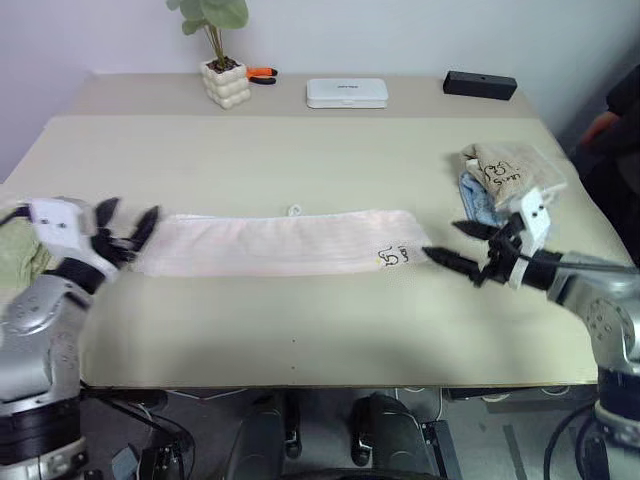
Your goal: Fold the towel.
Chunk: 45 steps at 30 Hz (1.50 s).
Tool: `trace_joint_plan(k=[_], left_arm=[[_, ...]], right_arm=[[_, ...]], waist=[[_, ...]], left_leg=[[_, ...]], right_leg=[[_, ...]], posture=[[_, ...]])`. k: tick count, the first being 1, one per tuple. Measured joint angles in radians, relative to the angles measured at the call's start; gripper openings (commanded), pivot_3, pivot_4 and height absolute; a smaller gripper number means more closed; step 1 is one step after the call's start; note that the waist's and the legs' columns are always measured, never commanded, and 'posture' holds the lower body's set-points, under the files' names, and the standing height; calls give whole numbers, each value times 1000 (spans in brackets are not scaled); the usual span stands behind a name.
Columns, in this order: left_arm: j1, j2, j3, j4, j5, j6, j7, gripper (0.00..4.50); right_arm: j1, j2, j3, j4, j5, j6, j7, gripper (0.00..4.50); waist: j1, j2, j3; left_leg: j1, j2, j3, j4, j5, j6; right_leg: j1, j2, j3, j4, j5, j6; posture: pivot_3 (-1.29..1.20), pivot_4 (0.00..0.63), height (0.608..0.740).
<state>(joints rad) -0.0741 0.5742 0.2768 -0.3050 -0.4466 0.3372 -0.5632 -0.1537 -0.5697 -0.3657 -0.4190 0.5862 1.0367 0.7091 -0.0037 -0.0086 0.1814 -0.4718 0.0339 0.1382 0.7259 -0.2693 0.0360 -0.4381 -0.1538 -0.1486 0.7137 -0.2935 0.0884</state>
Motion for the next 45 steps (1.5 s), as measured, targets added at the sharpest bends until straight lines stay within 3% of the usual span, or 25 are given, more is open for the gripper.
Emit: trace_joint_plan(k=[3, 7, 17, 20, 25, 27, 36, 39, 41, 45], left_arm=[[42, -21, -156, -92, -18, 25, -79, 3425], [41, 6, -168, -119, -30, 37, -125, 3425], [72, 2, -230, -203, -77, 96, -163, 3425], [81, 1, -236, -221, -78, 101, -156, 3425], [111, 1, -251, -251, -83, 115, -150, 3425], [118, 1, -252, -256, -83, 115, -147, 3425], [116, -8, -263, -252, -67, 114, -142, 3425], [106, -15, -267, -234, -58, 108, -142, 3425], [104, -17, -268, -213, -46, 107, -142, 3425], [98, -23, -275, -206, -35, 105, -143, 3425]], right_arm=[[69, 115, -34, -55, 53, 142, -144, 4453], [29, 225, -151, -69, 113, 264, -291, 4453], [-220, 503, -263, 43, 133, 372, -603, 4453], [-282, 547, -293, 112, 124, 342, -669, 3620], [-306, 556, -322, 184, 124, 304, -733, 984], [-309, 555, -322, 186, 137, 304, -740, 24], [-292, 440, -329, 146, 181, 284, -721, 24], [-246, 265, -305, 124, 197, 285, -644, 24], [-237, 154, -254, 86, 190, 261, -581, 24], [-237, -13, 21, -40, 136, 131, -411, 24]], waist=[[-12, 1, 0], [-17, 3, -1], [-15, 5, -2], [-18, 5, -3], [-17, 5, -3], [-18, 5, -3], [-11, 7, -2], [-6, 10, -1], [-11, 11, -1], [-32, 10, -1]], left_leg=[[-3, 0, 1, 1, 0, 0], [-1, 3, 1, 1, 1, -2], [-2, 1, 1, 1, 1, -1], [-2, 1, 1, 1, 1, -1], [-2, 1, 1, 1, 1, -1], [-2, 1, 1, 1, 1, -1], [-4, -1, 1, 1, 0, 1], [-5, -2, 1, 1, -1, 2], [-4, -1, 1, 1, -1, 2], [0, 1, 1, -3, -1, 2]], right_leg=[[-4, 1, 0, 1, 0, -1], [-4, 4, 0, 4, 1, -1], [-5, 5, 0, 4, 1, -1], [-5, 5, 0, 4, 1, -1], [-5, 5, 0, 4, 0, -1], [-5, 5, 0, 4, 0, -1], [-6, 4, 0, 3, 0, 0], [-6, 3, 0, 2, 0, 0], [-6, 3, 1, 2, 0, 0], [-5, 4, 1, 2, 0, 0]], posture=[[0, 150, 678], [0, 150, 678], [0, 150, 678], [0, 150, 678], [0, 150, 678], [0, 150, 678], [0, 150, 678], [0, 150, 678], [0, 150, 678], [0, 150, 678]])
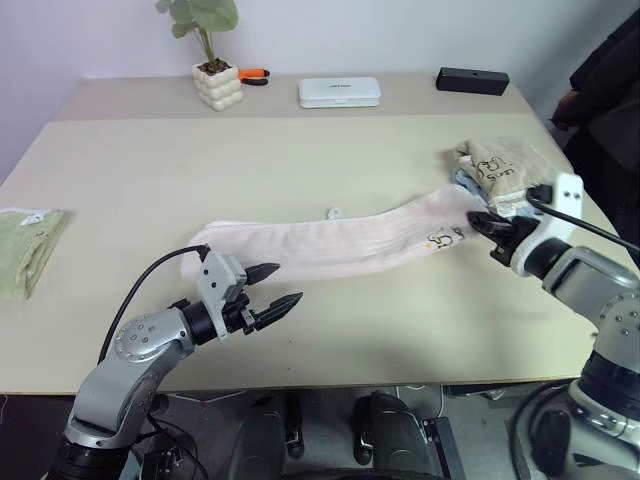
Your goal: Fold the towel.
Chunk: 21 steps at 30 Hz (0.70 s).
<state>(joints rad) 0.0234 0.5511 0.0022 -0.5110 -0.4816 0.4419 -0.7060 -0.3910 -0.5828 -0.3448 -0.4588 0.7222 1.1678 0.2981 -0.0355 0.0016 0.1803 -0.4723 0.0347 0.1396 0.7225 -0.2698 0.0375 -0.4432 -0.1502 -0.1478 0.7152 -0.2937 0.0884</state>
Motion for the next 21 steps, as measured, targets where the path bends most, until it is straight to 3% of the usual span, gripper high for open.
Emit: trace_joint_plan(k=[7, 10, 21], left_arm=[[26, 0, 16, -4, 12, -1, 16, 3425], [47, -2, 17, -16, 13, -1, 29, 3425], [49, -2, 18, -33, 16, 0, 55, 3425]], right_arm=[[-6, -77, 443, -31, -205, -174, 113, 24], [-6, -76, 574, -19, -283, -238, 144, 24], [-50, 21, 635, 55, -419, -301, 154, 24]], waist=[[18, 0, 0], [26, 0, 0], [23, -1, 0]], left_leg=[[-1, -1, 0, -1, 1, -2], [-2, -1, 0, -1, 1, -2], [-2, -1, 0, -1, 1, -1]], right_leg=[[0, 0, 0, -2, 0, 0], [0, -1, 0, -4, 0, 0], [1, 0, -1, -7, 1, 0]], posture=[[0, 150, 678], [0, 150, 678], [0, 150, 678]])
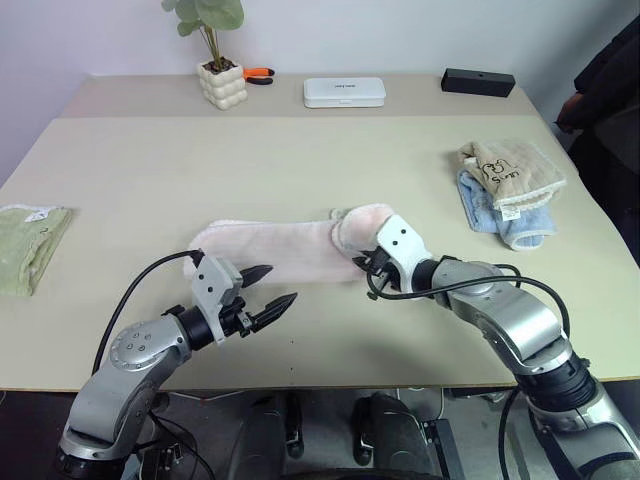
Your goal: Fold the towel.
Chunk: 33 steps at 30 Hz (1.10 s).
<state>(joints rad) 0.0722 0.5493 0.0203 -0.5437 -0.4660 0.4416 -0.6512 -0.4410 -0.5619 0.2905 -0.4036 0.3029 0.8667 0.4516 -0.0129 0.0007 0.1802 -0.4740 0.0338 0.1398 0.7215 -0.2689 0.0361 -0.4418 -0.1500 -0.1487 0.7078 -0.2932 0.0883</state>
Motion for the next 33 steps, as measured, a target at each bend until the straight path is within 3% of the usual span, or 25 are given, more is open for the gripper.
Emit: trace_joint_plan(k=[1, 4, 9, 13, 16, 20, 21, 33], left_arm=[[-1, 0, 0, 0, 0, 0, 0, 3425], [-8, 0, -2, 1, 3, 0, 0, 3425], [-8, 1, -3, 5, 7, 0, -1, 3425], [-7, 5, -1, 5, 8, 0, -2, 3425], [3, 10, 11, 5, 7, 0, 1, 3425], [5, 10, 43, 7, 4, 0, 5, 3425], [5, 10, 44, 9, 4, 0, 5, 3425], [82, -33, 72, 3, 6, 3, 77, 3425]], right_arm=[[-9, 15, 0, 9, -7, 1, -3, 24], [-22, 34, 14, 18, -8, 12, 23, 879], [-17, 30, 9, 10, 0, 4, 83, 3291], [-9, 10, -79, -12, 56, -3, 140, 3291], [-11, 7, -204, -1, 118, -4, 167, 2359], [-52, 8, -303, 94, 146, -18, 169, 255], [-57, 11, -301, 118, 136, -34, 166, 59], [-56, 127, -54, 498, -108, -446, 233, 59]], waist=[[0, 0, 0], [2, 0, 0], [1, 0, 0], [2, 0, 0], [2, 0, 0], [-1, 0, 0], [-2, 0, 0], [-4, 0, 0]], left_leg=[[0, 0, 0, 0, 0, 0], [0, 0, 0, 0, 0, 0], [0, 0, 0, 0, 0, 0], [0, -1, 0, 0, 0, 0], [0, 0, 0, 0, 0, 0], [0, 0, 0, 0, 0, 0], [1, 0, 0, 0, 0, 0], [1, -1, 0, 0, 0, 0]], right_leg=[[0, 0, 0, 0, 0, 0], [0, 0, 0, 0, 0, 0], [0, 0, 0, 0, 0, 0], [0, 0, 0, 0, 0, 0], [0, 0, 0, 0, 0, 0], [0, 0, 0, 0, 0, 0], [0, 0, 0, 0, 0, 0], [1, 0, 0, 1, 0, 0]], posture=[[0, 150, 678], [0, 150, 678], [0, 150, 678], [0, 150, 678], [0, 150, 678], [0, 150, 678], [0, 150, 678], [0, 150, 678]])
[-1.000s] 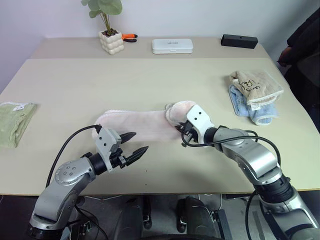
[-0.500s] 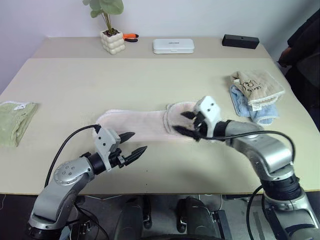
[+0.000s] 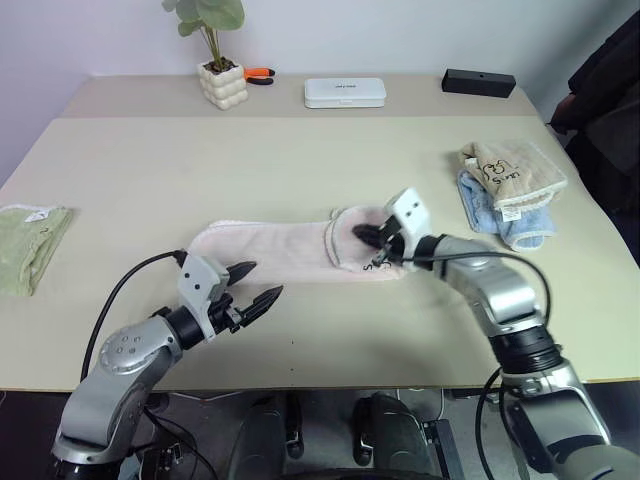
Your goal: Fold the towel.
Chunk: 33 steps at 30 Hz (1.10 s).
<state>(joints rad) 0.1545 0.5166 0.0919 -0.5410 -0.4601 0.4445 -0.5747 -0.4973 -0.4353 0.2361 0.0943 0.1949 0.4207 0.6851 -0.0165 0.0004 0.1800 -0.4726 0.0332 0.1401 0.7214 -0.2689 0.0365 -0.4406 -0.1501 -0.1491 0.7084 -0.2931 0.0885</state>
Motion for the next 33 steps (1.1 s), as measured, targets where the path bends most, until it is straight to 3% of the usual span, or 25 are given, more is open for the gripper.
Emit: trace_joint_plan(k=[4, 7, 11, 13, 15, 21, 27, 29, 33], left_arm=[[35, -10, 27, -31, 1, 3, 43, 3425], [108, -60, 81, -80, -26, 29, 105, 3425], [158, -180, 175, -109, -164, 131, 242, 4500], [158, -220, 221, -111, -241, 171, 305, 4500], [156, -275, 281, -113, -372, 221, 396, 4500], [34, -306, 367, -20, -656, 321, 662, 4500], [-107, -294, 410, 103, -803, 326, 821, 4500], [-131, -282, 409, 130, -818, 330, 844, 3743], [-135, -280, 398, 157, -820, 332, 863, 1757]], right_arm=[[-3, 1, 2, 24, -30, -52, 17, 59], [-8, -13, -44, -25, 21, -16, 61, 838], [-72, -78, -83, -136, 54, -2, 134, 2769], [-93, -87, -90, -181, 65, 0, 158, 3793], [-94, -87, -83, -222, 79, 15, 184, 4438], [-56, -80, -36, -329, 97, 22, 223, 4438], [5, -83, 6, -342, 79, 8, 226, 4438], [9, -83, 11, -358, 71, 6, 221, 4500], [22, -82, 12, -392, 71, 12, 207, 4500]], waist=[[1, -1, -1], [0, -1, -1], [2, -1, 0], [3, -1, -1], [4, -1, -1], [9, -2, -1], [4, -3, -1], [5, -3, -1], [7, -3, -1]], left_leg=[[6, 0, 0, 0, 0, 0], [6, 0, 0, -1, -1, 0], [6, 1, -1, -1, -1, 0], [7, 1, -1, -1, -1, 0], [6, 1, -1, -1, -1, 1], [9, 1, -3, 0, -1, 1], [10, 0, -3, -1, -1, 1], [10, 0, -3, -1, -1, 0], [10, -1, -3, -1, -1, 1]], right_leg=[[6, 0, 0, -1, 0, 0], [5, -2, 1, -1, 0, 0], [6, -2, 1, -1, 0, 0], [7, -2, 1, -1, 0, 0], [7, -2, 1, -2, 0, 0], [11, -2, 0, -3, 0, 0], [12, -1, 0, -3, 0, 0], [12, -1, 0, -3, 0, 0], [12, -1, 0, -4, 0, 0]], posture=[[0, 150, 678], [0, 150, 678], [0, 150, 678], [0, 150, 678], [0, 150, 678], [0, 150, 678], [0, 150, 678], [0, 150, 678], [0, 150, 678]])
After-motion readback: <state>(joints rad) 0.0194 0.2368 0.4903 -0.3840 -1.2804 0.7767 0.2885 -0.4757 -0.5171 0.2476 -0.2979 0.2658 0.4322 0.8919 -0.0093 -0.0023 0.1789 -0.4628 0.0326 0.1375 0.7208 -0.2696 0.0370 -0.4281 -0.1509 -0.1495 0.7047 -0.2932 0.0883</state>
